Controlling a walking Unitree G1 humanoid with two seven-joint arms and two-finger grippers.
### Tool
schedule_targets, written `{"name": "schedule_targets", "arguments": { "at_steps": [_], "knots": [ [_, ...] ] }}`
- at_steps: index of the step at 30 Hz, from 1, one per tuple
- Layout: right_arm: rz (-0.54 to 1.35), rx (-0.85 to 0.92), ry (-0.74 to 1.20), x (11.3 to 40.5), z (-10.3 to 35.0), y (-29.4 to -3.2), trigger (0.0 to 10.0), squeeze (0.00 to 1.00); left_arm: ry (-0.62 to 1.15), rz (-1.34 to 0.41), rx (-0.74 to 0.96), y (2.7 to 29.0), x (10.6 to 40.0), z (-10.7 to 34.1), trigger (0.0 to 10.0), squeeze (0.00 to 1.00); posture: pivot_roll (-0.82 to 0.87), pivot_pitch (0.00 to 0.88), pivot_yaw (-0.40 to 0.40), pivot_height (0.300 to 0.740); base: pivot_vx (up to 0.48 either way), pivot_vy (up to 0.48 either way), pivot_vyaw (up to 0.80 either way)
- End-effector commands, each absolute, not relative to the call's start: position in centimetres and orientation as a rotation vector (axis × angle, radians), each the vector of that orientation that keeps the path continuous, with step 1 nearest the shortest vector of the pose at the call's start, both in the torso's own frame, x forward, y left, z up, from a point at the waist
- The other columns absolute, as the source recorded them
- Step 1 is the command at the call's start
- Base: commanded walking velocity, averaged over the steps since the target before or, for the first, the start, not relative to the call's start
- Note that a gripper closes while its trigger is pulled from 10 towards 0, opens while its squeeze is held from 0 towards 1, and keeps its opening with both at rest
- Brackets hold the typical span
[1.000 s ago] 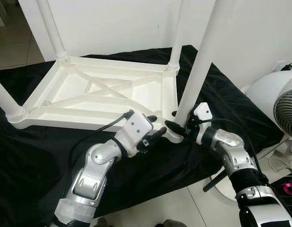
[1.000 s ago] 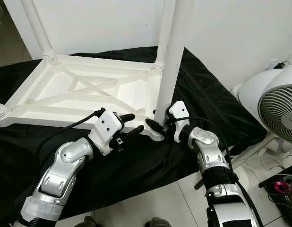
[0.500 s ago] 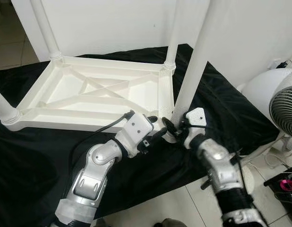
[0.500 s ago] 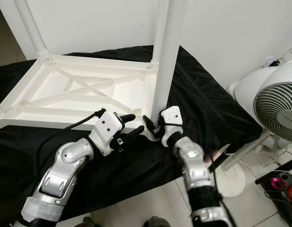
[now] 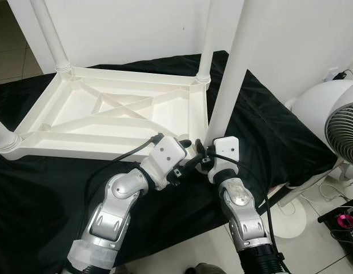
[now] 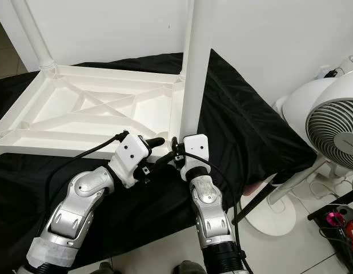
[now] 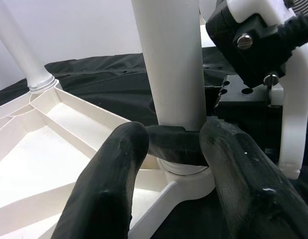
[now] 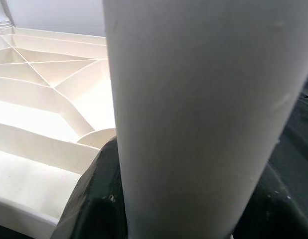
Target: Building children table
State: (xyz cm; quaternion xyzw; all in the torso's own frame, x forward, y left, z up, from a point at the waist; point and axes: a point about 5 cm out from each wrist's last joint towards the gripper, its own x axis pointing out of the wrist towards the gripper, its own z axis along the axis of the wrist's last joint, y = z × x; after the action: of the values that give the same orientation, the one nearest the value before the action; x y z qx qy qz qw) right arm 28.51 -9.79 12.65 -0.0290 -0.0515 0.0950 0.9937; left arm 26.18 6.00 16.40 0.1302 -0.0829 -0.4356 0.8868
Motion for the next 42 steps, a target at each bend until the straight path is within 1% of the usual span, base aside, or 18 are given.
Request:
{"name": "schedule_targets", "arguments": {
  "at_steps": [1,3,4,5,6,7,11,14,15,16,19,23,25,27,28,34,39,42],
  "knots": [
    [0.213,-0.091,-0.087,28.2,12.4,-8.9,10.0,0.0,-0.168,-0.823,0.267,6.1,26.4,16.2,10.0,0.0,-0.07,0.031,-0.011,0.74,0.0,0.0,0.0],
    [0.221,-0.09,-0.092,28.1,12.5,-9.0,10.0,0.0,-0.168,-0.823,0.267,6.1,26.4,16.2,10.0,0.0,-0.07,0.033,-0.012,0.74,0.0,0.0,0.0],
    [0.227,-0.09,-0.097,28.0,12.5,-9.0,10.0,0.14,-0.168,-0.824,0.267,6.1,26.4,16.2,10.0,0.0,-0.07,0.033,-0.012,0.74,0.0,0.0,0.0],
    [0.227,-0.09,-0.097,28.0,12.5,-9.0,10.0,0.14,-0.168,-0.824,0.267,6.1,26.4,16.2,10.0,0.0,-0.07,0.033,-0.012,0.74,0.0,0.0,0.0],
    [0.233,-0.077,-0.1,27.9,12.6,-9.1,10.0,1.0,-0.168,-0.821,0.268,6.2,26.4,16.3,10.0,0.0,-0.07,0.033,-0.014,0.74,0.0,0.0,0.0],
    [0.233,-0.077,-0.1,27.9,12.6,-9.1,10.0,1.0,-0.168,-0.821,0.268,6.2,26.4,16.3,10.0,0.0,-0.07,0.033,-0.014,0.74,0.0,0.0,0.0],
    [0.255,-0.058,-0.168,27.6,13.5,-11.7,10.0,1.0,-0.17,-0.813,0.269,6.3,26.5,16.4,10.0,0.0,-0.07,0.03,-0.016,0.74,0.0,0.0,0.0],
    [0.292,-0.08,-0.171,27.4,13.4,-12.2,10.0,1.0,-0.17,-0.813,0.269,6.3,26.5,16.3,10.0,0.0,-0.07,0.028,-0.016,0.74,0.0,0.0,0.0],
    [0.344,-0.099,-0.163,27.3,13.2,-12.8,10.0,0.0,-0.17,-0.813,0.269,6.3,26.5,16.3,10.0,0.0,-0.07,0.026,-0.015,0.74,0.0,0.0,0.0],
    [0.344,-0.099,-0.163,27.3,13.2,-12.8,10.0,0.0,-0.17,-0.813,0.269,6.3,26.5,16.3,10.0,0.0,-0.07,0.026,-0.015,0.74,0.0,0.0,0.0],
    [0.452,-0.141,-0.139,27.0,12.6,-14.1,10.0,0.0,-0.171,-0.814,0.269,6.3,26.6,16.4,10.0,0.0,-0.07,0.024,-0.014,0.74,0.0,0.0,0.0],
    [0.494,-0.154,-0.122,27.1,12.3,-14.7,10.0,0.0,-0.173,-0.815,0.269,6.3,26.7,16.4,10.0,0.0,-0.07,0.023,-0.011,0.74,0.0,0.0,0.0],
    [0.598,-0.207,-0.087,27.8,11.9,-15.5,10.0,0.0,-0.175,-0.818,0.272,6.3,26.8,16.5,10.0,0.0,-0.07,0.02,-0.006,0.74,0.0,0.0,0.0],
    [0.635,-0.227,-0.074,28.5,11.9,-15.7,10.0,0.0,-0.176,-0.82,0.273,6.2,26.8,16.5,10.0,0.0,-0.07,0.018,-0.005,0.74,0.0,0.0,0.0],
    [0.635,-0.227,-0.074,28.5,11.9,-15.7,10.0,0.0,-0.176,-0.82,0.273,6.2,26.8,16.5,10.0,0.0,-0.07,0.018,-0.005,0.74,0.0,0.0,0.0],
    [0.721,-0.276,-0.058,30.9,12.5,-15.9,10.0,0.0,-0.182,-0.817,0.282,6.4,27.0,16.7,10.0,0.0,-0.06,0.009,-0.008,0.74,0.0,0.0,0.0],
    [0.78,-0.308,-0.059,32.5,13.1,-15.1,10.0,0.0,-0.189,-0.809,0.283,6.3,27.1,16.8,10.0,0.0,-0.06,0.002,-0.013,0.74,0.0,0.0,0.0],
    [0.799,-0.315,-0.065,32.8,13.2,-14.7,10.0,0.0,-0.191,-0.808,0.28,6.2,27.1,16.8,10.0,0.0,-0.06,0.001,-0.014,0.74,0.0,0.0,0.0]
  ]
}}
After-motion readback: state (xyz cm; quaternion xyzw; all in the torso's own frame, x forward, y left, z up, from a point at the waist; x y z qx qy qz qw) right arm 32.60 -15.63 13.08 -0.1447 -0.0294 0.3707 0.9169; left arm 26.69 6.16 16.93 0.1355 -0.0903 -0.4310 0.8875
